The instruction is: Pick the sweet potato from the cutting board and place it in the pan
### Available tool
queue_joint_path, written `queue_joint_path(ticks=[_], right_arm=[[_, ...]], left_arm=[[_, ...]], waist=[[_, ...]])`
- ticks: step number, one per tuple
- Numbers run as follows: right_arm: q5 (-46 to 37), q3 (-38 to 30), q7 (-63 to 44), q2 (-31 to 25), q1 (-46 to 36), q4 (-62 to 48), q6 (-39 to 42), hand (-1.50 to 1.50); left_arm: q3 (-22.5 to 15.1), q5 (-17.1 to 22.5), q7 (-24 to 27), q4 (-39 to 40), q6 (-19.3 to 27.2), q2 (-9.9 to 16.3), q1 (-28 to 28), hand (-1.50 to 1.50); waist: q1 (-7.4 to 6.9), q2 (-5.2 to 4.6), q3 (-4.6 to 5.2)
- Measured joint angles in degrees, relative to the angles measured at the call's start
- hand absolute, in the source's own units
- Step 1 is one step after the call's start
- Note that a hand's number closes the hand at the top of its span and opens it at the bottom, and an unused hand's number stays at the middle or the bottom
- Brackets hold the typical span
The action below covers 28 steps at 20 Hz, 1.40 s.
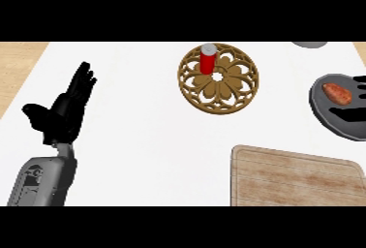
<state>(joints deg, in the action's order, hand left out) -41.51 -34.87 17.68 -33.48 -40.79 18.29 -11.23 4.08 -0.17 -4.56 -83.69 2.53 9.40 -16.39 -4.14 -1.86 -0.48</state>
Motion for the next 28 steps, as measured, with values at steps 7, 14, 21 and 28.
queue_joint_path(ticks=[7, 14, 21, 28], right_arm=[[3.7, -3.6, 7.9, -1.0, -0.4, -3.7, 1.2, -1.50], [12.9, -11.7, 17.8, -2.4, 1.9, -4.4, 6.1, -1.50], [18.7, -14.3, 25.0, -6.1, 8.9, -4.9, 23.0, -1.50], [23.5, -14.6, 26.9, -9.6, 18.8, 0.8, 33.5, -1.50]], left_arm=[[0.3, 0.1, 0.1, -0.3, -0.1, 0.2, 0.4, 0.00], [0.5, -0.4, 0.4, -0.7, 0.5, 0.0, 2.0, 0.00], [1.5, -0.3, 0.3, -1.6, 0.6, 0.6, 4.3, 0.00], [2.9, 0.0, -0.7, -1.4, 0.9, 1.3, 3.9, 0.00]], waist=[[0.33, 0.13, -0.01], [2.02, 0.84, 0.12], [3.81, 1.69, 0.38], [5.30, 2.24, 0.60]])
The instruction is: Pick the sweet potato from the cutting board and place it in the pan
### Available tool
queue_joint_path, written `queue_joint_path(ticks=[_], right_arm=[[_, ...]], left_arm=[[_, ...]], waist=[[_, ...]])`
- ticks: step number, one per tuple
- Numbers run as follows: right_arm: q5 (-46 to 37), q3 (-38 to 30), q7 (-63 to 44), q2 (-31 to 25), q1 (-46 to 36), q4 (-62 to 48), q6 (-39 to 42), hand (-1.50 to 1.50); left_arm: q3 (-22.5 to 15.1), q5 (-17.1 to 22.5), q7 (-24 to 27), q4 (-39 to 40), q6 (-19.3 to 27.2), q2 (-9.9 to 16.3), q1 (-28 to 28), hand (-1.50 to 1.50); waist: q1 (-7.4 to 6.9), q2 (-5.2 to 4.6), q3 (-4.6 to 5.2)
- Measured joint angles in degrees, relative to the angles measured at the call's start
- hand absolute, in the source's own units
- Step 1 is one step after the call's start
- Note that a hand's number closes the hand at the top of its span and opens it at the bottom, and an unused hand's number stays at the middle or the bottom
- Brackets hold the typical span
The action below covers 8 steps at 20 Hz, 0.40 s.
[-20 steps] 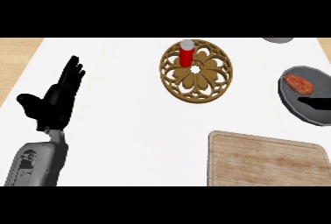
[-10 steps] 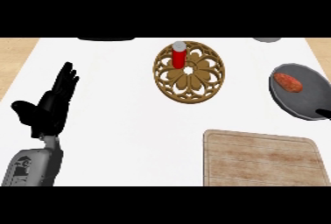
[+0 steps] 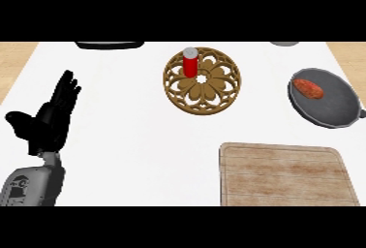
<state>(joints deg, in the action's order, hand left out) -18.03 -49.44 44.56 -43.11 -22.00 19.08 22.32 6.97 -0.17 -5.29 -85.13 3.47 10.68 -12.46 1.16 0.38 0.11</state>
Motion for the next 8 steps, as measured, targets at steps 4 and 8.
queue_joint_path(ticks=[4, 8], right_arm=[[2.9, 0.3, -2.0, 1.6, 5.6, 6.5, 2.2, -1.50], [5.7, 1.1, -5.6, 4.6, 11.0, 16.6, 3.7, -1.50]], left_arm=[[0.4, -0.1, 1.6, 0.7, -0.2, 0.0, 1.2, 0.00], [0.3, 0.1, 1.4, -0.5, -0.4, -0.1, 2.0, 0.00]], waist=[[0.38, 0.13, 0.10], [0.37, 0.16, 0.13]])
